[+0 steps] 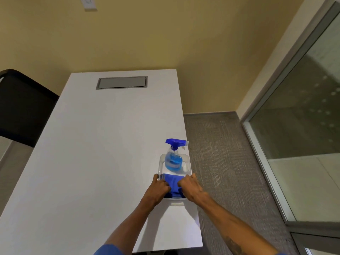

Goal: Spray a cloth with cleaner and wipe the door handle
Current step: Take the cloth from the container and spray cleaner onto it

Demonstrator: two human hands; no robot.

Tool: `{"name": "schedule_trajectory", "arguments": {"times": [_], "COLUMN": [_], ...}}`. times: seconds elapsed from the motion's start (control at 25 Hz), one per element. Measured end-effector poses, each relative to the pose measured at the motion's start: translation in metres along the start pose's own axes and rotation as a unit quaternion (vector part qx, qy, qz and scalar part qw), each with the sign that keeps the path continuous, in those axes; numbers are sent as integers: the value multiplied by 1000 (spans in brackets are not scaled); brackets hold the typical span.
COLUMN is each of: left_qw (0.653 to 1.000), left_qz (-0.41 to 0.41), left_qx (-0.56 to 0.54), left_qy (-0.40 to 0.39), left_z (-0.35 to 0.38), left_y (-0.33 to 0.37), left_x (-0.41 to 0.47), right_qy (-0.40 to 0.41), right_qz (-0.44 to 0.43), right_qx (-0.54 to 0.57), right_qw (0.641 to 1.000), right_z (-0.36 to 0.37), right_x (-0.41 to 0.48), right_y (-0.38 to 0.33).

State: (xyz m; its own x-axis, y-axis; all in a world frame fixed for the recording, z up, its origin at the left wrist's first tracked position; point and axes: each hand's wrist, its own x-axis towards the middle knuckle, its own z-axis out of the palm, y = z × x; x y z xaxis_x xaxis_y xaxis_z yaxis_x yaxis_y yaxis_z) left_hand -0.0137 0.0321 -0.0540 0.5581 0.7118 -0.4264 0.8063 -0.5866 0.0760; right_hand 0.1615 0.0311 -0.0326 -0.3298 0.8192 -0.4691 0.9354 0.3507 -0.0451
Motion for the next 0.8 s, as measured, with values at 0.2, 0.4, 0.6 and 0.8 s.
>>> {"name": "schedule_trajectory", "arguments": {"times": [0.2, 0.4, 0.6, 0.8], "left_qw": [999, 999, 998, 995], "left_qz": [32, 11, 23, 58], "left_qx": [25, 21, 22, 31], "left_qy": [-10, -21, -50, -81], "left_z": [8, 15, 11, 8], "left_y": [-4, -2, -7, -8], "left_x": [15, 25, 31, 36], "right_qy": [-6, 17, 27, 23], "right_qz": [-32, -3, 0, -15], "right_qx": [-48, -51, -46, -14], "right_qw": [998, 999, 999, 1000], "right_z": [19, 35, 42, 40], "right_x": [14, 20, 23, 22], "right_y": [1, -3, -6, -2]}}
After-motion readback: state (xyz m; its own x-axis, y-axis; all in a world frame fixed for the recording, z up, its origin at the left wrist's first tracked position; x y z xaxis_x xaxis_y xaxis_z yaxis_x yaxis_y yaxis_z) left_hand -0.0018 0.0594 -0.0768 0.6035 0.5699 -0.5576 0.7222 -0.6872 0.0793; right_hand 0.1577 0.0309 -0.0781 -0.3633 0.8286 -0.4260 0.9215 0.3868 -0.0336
